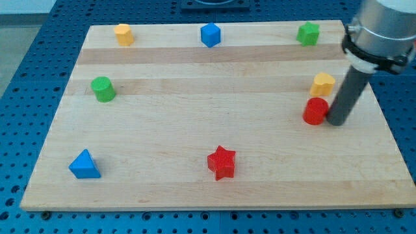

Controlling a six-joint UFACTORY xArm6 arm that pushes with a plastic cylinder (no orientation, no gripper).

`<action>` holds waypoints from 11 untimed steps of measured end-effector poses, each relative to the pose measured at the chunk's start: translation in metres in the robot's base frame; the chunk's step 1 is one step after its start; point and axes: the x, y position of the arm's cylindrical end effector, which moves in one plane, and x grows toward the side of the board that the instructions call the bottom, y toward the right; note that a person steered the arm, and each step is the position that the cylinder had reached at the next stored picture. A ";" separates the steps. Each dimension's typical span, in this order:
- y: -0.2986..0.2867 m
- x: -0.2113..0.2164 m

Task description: Place the heart parallel to the right side of the red circle

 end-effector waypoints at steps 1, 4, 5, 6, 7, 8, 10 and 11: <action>-0.036 -0.021; -0.075 -0.037; -0.016 -0.031; 0.042 -0.030; 0.077 -0.046; 0.079 -0.076; 0.005 -0.079; -0.036 -0.067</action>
